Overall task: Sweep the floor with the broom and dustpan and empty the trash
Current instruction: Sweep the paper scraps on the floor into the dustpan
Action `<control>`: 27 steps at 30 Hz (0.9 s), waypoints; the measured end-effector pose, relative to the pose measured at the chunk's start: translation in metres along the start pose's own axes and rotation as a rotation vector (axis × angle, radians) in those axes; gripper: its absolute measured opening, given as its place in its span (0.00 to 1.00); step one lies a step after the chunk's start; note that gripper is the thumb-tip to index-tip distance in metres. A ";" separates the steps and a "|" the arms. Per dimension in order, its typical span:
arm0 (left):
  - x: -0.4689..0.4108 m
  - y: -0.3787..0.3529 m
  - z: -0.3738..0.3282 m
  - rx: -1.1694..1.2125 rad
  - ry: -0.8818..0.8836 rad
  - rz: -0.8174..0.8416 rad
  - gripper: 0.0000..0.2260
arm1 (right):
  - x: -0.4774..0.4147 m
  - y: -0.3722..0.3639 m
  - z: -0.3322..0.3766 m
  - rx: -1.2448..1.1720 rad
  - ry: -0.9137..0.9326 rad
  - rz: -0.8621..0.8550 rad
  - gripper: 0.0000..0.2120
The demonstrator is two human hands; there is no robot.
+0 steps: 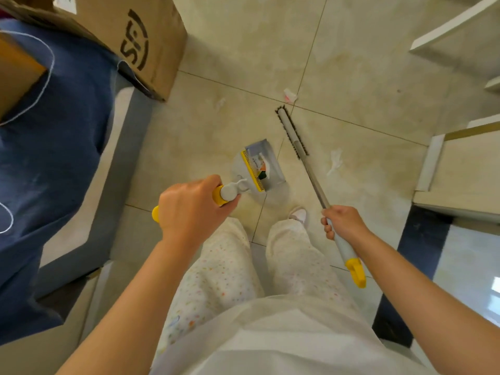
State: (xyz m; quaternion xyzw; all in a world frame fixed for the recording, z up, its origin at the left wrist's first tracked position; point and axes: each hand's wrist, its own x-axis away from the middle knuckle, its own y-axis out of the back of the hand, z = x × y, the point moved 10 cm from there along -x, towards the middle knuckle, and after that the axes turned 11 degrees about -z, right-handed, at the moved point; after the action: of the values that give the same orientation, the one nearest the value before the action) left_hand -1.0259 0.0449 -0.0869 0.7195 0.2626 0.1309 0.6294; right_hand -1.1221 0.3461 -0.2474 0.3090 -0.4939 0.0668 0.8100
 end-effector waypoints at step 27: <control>-0.046 -0.055 -0.202 -0.085 -0.236 0.082 0.20 | -0.095 0.126 -0.061 -0.208 -0.301 0.050 0.05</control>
State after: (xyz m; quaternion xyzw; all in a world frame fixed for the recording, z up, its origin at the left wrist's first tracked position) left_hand -1.1804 0.1933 -0.0987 0.7126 0.1514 0.0821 0.6801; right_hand -1.1755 0.4996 -0.2919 0.2177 -0.6212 -0.0113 0.7527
